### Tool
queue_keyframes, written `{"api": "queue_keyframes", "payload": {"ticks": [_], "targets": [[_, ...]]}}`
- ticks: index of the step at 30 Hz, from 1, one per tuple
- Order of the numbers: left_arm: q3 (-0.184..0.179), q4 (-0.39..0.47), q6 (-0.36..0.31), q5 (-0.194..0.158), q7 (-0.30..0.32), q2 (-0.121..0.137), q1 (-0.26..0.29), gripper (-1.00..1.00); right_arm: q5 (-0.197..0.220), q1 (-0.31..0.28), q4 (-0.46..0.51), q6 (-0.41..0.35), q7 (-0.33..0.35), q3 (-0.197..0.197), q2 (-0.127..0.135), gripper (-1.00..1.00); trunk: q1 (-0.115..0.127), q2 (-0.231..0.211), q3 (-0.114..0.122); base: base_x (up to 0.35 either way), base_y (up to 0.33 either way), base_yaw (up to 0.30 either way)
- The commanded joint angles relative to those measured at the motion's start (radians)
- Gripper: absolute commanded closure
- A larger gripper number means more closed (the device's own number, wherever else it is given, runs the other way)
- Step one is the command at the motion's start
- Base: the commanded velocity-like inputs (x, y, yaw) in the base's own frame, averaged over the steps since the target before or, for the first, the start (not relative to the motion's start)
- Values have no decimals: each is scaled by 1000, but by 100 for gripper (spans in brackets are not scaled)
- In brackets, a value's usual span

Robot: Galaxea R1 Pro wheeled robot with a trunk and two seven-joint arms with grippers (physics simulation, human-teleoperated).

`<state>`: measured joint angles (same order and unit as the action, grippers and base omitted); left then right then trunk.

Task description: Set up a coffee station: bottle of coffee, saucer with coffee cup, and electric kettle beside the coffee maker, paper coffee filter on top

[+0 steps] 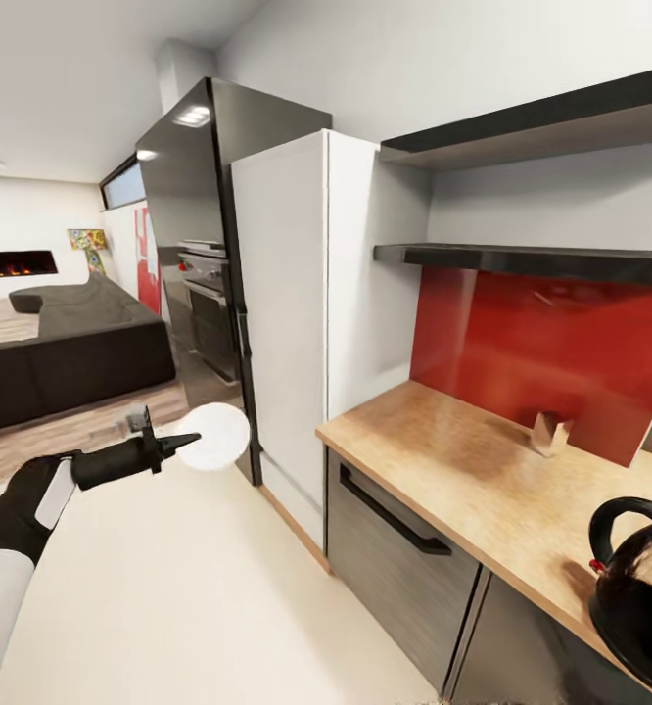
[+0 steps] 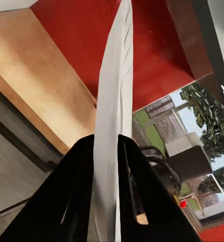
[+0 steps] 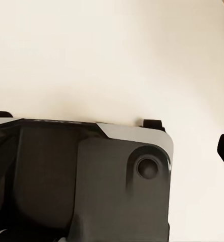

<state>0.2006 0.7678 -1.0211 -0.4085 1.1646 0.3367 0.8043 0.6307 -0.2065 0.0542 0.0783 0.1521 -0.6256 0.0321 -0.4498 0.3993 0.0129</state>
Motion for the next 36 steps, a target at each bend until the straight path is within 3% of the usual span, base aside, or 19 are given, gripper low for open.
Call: {"api": "queue_keyframes", "payload": {"ticks": [1, 7, 11, 14, 20, 36], "targets": [[1, -31, -2, 4, -12, -14, 29, 100, 11, -1, -2, 3, 5, -8, 0, -100, 0, 1, 0, 0, 0, -263], [2, -214, -2, 3, -127, -99, 179, 100, 11, -1, -2, 3, 6, -9, 0, -100, 0, 1, 3, 0, 0, -227], [3, -284, -2, 2, -158, -171, 213, 100, 9, -1, -2, 3, 6, -9, -1, -100, 0, 1, 3, 0, 0, -45], [5, -294, -2, 2, -162, -206, 214, 100, 9, -1, -1, 2, 6, -10, -1, -100, 0, 1, 3, 0, 0, -7], [4, -297, -2, 2, -163, -217, 204, 100, 11, -1, -1, 3, 6, -7, 0, -100, 0, 1, 3, 0, 0, -1], [-3, -298, -2, 2, -164, -212, 201, 100, 12, -1, 0, 3, 6, -5, 0, -100, 0, 1, 3, 0, 0, -4]]}}
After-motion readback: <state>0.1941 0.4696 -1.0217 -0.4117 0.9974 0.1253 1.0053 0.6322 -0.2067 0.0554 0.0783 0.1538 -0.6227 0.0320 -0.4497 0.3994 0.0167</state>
